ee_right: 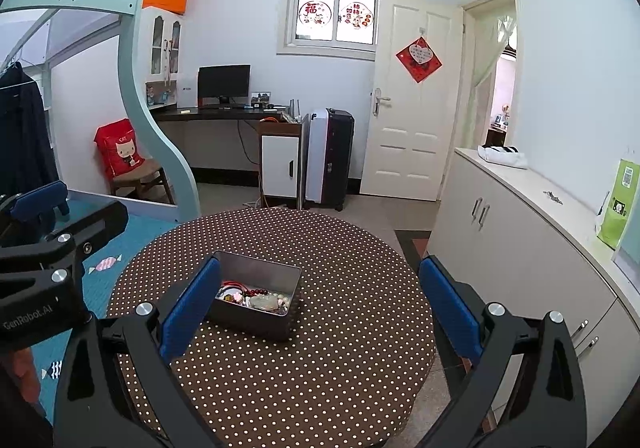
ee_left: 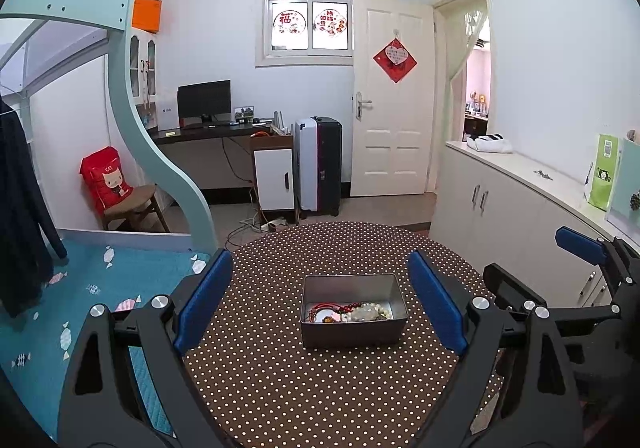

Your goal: Organize jewelry

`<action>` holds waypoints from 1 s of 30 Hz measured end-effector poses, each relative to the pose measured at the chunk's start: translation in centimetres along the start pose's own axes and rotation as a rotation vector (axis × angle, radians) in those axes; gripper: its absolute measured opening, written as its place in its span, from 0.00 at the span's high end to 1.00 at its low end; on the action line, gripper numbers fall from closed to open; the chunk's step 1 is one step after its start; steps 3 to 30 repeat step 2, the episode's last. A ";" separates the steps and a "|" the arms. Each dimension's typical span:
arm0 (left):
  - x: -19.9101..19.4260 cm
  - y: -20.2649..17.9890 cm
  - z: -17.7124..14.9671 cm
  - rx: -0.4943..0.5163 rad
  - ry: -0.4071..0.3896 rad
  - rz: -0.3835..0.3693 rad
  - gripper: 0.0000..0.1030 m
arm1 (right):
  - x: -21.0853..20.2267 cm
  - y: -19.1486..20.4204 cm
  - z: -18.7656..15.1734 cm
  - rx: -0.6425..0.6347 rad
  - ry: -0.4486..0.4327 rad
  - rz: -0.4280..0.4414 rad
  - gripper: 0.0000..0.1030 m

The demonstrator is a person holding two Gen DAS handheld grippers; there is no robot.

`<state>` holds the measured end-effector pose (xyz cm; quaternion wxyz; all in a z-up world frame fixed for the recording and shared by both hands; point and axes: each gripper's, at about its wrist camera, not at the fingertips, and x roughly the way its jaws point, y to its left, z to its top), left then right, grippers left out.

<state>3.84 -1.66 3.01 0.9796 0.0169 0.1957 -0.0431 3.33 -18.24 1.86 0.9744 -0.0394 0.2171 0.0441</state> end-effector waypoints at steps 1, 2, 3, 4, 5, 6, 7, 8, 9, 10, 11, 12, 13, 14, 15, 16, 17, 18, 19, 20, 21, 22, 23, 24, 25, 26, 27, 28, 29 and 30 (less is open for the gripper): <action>0.0 0.0 0.0 0.000 0.001 -0.001 0.14 | 0.1 -0.1 0.0 0.003 0.002 0.001 0.07; 0.1 0.1 0.0 -0.001 0.002 -0.001 0.14 | 0.1 -0.1 0.0 0.006 0.004 0.001 0.07; 0.1 0.1 0.0 -0.001 0.002 -0.001 0.14 | 0.1 -0.1 0.0 0.006 0.004 0.001 0.07; 0.1 0.1 0.0 -0.001 0.002 -0.001 0.14 | 0.1 -0.1 0.0 0.006 0.004 0.001 0.07; 0.1 0.1 0.0 -0.001 0.002 -0.001 0.14 | 0.1 -0.1 0.0 0.006 0.004 0.001 0.07; 0.1 0.1 0.0 -0.001 0.002 -0.001 0.14 | 0.1 -0.1 0.0 0.006 0.004 0.001 0.07; 0.1 0.1 0.0 -0.001 0.002 -0.001 0.14 | 0.1 -0.1 0.0 0.006 0.004 0.001 0.07; 0.1 0.1 0.0 -0.001 0.002 -0.001 0.14 | 0.1 -0.1 0.0 0.006 0.004 0.001 0.07; 0.1 0.1 0.0 -0.001 0.002 -0.001 0.14 | 0.1 -0.1 0.0 0.006 0.004 0.001 0.07; 0.1 0.1 0.0 -0.001 0.002 -0.001 0.14 | 0.1 -0.1 0.0 0.006 0.004 0.001 0.07; 0.1 0.1 0.0 -0.001 0.002 -0.001 0.14 | 0.1 -0.1 0.0 0.006 0.004 0.001 0.07; 0.1 0.1 0.0 -0.001 0.002 -0.001 0.14 | 0.1 -0.1 0.0 0.006 0.004 0.001 0.07; 0.1 0.1 0.0 -0.001 0.002 -0.001 0.14 | 0.1 -0.1 0.0 0.006 0.004 0.001 0.07; 0.1 0.1 0.0 -0.001 0.002 -0.001 0.14 | 0.1 -0.1 0.0 0.006 0.004 0.001 0.07; 0.1 0.1 0.0 -0.001 0.002 -0.001 0.14 | 0.1 -0.1 0.0 0.006 0.004 0.001 0.07; 0.1 0.1 0.0 -0.001 0.002 -0.001 0.14 | 0.1 -0.1 0.0 0.006 0.004 0.001 0.07; 0.1 0.1 0.0 -0.001 0.002 -0.001 0.14 | 0.1 -0.1 0.0 0.006 0.004 0.001 0.07; 0.1 0.1 0.0 -0.001 0.002 -0.001 0.14 | 0.1 -0.1 0.0 0.006 0.004 0.001 0.07; 0.1 0.1 0.0 -0.001 0.002 -0.001 0.14 | 0.1 -0.1 0.0 0.006 0.004 0.001 0.07; 0.1 0.1 0.0 -0.001 0.002 -0.001 0.14 | 0.1 -0.1 0.0 0.006 0.004 0.001 0.07; 0.1 0.1 0.0 -0.001 0.002 -0.001 0.14 | 0.1 -0.1 0.0 0.006 0.004 0.001 0.07; 0.1 0.1 0.0 -0.001 0.002 -0.001 0.14 | 0.1 -0.1 0.0 0.006 0.004 0.001 0.07; 0.1 0.1 0.0 -0.001 0.002 -0.001 0.14 | 0.1 -0.1 0.0 0.006 0.004 0.001 0.07; 0.1 0.1 0.0 -0.001 0.002 -0.001 0.14 | 0.1 -0.1 0.0 0.006 0.004 0.001 0.07; 0.1 0.1 0.0 -0.001 0.002 -0.001 0.14 | 0.1 -0.1 0.0 0.006 0.004 0.001 0.07; 0.1 0.1 0.0 -0.001 0.002 -0.001 0.14 | 0.1 -0.1 0.0 0.006 0.004 0.001 0.07; 0.1 0.1 0.0 -0.001 0.002 -0.001 0.14 | 0.1 -0.1 0.0 0.006 0.004 0.001 0.07; 0.1 0.1 0.0 -0.001 0.002 -0.001 0.14 | 0.1 -0.1 0.0 0.006 0.004 0.001 0.07; 0.1 0.1 0.0 -0.001 0.002 -0.001 0.14 | 0.1 -0.1 0.0 0.006 0.004 0.001 0.07; 0.1 0.1 0.0 -0.001 0.002 -0.001 0.14 | 0.1 -0.1 0.0 0.006 0.004 0.001 0.07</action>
